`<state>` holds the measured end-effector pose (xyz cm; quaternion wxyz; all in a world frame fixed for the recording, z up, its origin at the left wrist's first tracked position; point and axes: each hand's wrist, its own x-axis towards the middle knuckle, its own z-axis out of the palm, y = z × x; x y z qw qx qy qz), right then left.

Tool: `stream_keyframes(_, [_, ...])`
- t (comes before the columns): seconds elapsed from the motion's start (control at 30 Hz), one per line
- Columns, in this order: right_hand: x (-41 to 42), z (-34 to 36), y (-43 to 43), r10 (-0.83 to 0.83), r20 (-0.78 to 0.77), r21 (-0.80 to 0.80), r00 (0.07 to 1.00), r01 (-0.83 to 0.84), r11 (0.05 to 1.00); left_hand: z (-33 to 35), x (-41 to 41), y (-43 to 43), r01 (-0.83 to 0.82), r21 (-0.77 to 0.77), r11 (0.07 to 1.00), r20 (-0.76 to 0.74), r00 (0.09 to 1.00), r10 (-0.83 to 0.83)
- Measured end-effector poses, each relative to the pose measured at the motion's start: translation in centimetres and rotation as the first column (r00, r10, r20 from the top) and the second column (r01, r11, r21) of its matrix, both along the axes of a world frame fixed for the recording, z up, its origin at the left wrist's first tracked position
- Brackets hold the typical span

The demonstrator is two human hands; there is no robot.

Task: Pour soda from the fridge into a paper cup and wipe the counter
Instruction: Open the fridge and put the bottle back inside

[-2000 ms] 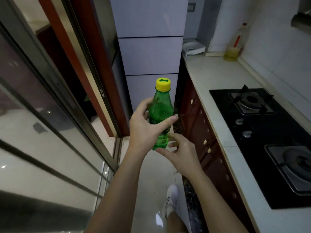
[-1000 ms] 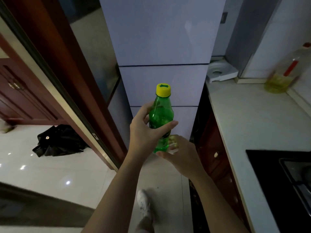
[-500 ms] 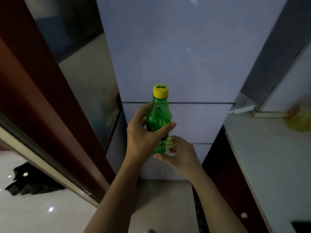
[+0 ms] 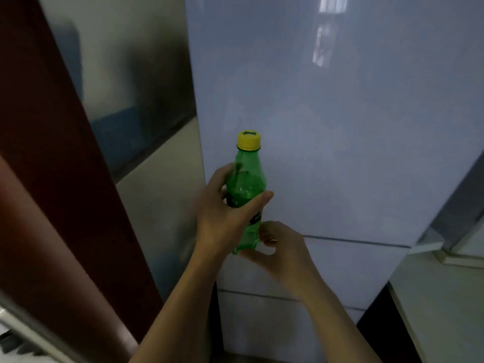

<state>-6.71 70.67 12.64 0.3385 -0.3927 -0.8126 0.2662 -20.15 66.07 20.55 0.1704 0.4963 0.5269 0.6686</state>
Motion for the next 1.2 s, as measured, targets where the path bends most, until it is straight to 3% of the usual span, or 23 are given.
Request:
stream_keyframes(0.13, [-1.3, 2.7, 2.7, 0.041, -0.047, 0.074, 0.998, -0.037, 0.997, 3.3, -0.7, 1.5, -0.036, 0.047, 0.998, -0.036, 0.999, 0.037])
stream_keyframes(0.27, [-2.7, 5.4, 4.4, 0.129, 0.03, 0.134, 0.991, -0.132, 0.982, 5.5, -1.4, 2.6, -0.081, 0.093, 0.992, -0.035, 0.996, 0.085])
stream_keyframes(0.37, [-3.3, 7.6, 5.6, 0.208, 0.251, 0.132, 0.945, -0.247, 0.96, 6.0, -2.2, 2.7, -0.14, 0.132, 0.981, -0.035, 0.989, 0.146])
stream_keyframes(0.47, [-4.0, 10.1, 7.1, 0.167, 0.553, 0.262, 0.816, -0.361, 0.895, 5.7, -3.0, 2.3, -0.21, 0.16, 0.964, -0.025, 0.976, 0.217])
stream_keyframes(0.53, [-5.0, 12.2, 7.7, 0.112, 0.613, 0.422, 0.782, -0.444, 0.79, 5.5, -3.6, 1.8, -0.249, 0.157, 0.956, -0.012, 0.967, 0.254])
stream_keyframes(0.67, [-8.6, 15.6, 9.1, -0.015, 0.562, 0.77, 0.827, -0.517, 0.374, 4.8, -4.5, 0.3, -0.332, 0.164, 0.929, 0.0, 0.942, 0.337])
stream_keyframes(0.73, [-10.5, 16.9, 9.8, -0.114, 0.599, 0.792, 0.793, -0.566, 0.229, 4.5, -4.8, -0.4, -0.36, 0.154, 0.92, -0.016, 0.93, 0.367])
stream_keyframes(0.83, [-13.0, 18.3, 10.9, -0.239, 0.636, 0.768, 0.734, -0.631, 0.108, 3.7, -5.4, -1.4, -0.397, 0.108, 0.912, -0.034, 0.915, 0.402])
stream_keyframes(0.93, [-14.4, 19.1, 11.6, -0.36, 0.677, 0.712, 0.642, -0.695, 0.099, 3.0, -5.7, -2.3, -0.411, 0.056, 0.91, -0.035, 0.91, 0.413])
stream_keyframes(1.2, [-15.5, 19.8, 9.7, -0.65, 0.664, 0.646, 0.369, -0.721, 0.25, 3.9, -6.2, -3.7, -0.37, 0.007, 0.929, -0.022, 0.929, 0.37])
